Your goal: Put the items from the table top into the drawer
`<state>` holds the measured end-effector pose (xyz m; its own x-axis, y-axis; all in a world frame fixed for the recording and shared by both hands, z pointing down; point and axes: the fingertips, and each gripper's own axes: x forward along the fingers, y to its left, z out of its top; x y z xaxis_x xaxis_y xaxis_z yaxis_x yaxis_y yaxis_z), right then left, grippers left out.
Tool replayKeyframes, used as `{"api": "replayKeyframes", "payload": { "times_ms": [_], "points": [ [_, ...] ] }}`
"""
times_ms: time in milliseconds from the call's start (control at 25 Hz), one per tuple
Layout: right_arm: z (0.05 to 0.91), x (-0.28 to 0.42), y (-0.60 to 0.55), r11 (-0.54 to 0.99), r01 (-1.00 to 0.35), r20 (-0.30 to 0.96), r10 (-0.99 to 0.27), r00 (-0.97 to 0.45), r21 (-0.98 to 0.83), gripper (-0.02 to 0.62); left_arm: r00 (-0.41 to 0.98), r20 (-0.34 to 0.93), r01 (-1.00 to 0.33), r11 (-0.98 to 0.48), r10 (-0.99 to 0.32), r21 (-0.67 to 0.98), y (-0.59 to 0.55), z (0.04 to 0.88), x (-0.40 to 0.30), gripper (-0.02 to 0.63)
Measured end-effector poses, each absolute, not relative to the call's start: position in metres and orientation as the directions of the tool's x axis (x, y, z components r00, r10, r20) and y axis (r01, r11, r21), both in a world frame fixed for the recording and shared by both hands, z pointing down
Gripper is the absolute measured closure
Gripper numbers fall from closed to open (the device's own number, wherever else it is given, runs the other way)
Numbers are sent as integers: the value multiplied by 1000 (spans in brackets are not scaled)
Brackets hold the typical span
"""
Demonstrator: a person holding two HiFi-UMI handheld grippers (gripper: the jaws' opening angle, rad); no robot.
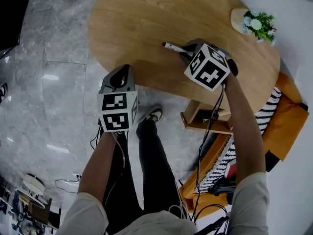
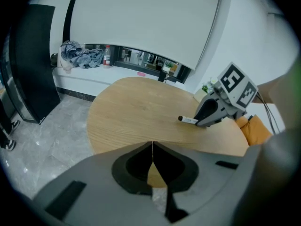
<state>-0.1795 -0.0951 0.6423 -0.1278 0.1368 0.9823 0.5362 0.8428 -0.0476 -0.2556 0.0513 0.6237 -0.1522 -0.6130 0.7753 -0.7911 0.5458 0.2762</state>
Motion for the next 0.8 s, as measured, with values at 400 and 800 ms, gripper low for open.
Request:
{"api": "replayKeyframes", "payload": {
  "times_ms": [400, 800],
  "points": [
    [628, -138, -93, 874, 485, 981, 120, -153, -32, 539, -113, 770, -829, 487, -627, 275, 43, 617, -224, 595],
    [611, -50, -92, 920, 390, 984, 92, -154, -25, 538, -44, 755, -879, 384, -655, 282, 25, 605, -163, 595]
  ]
}}
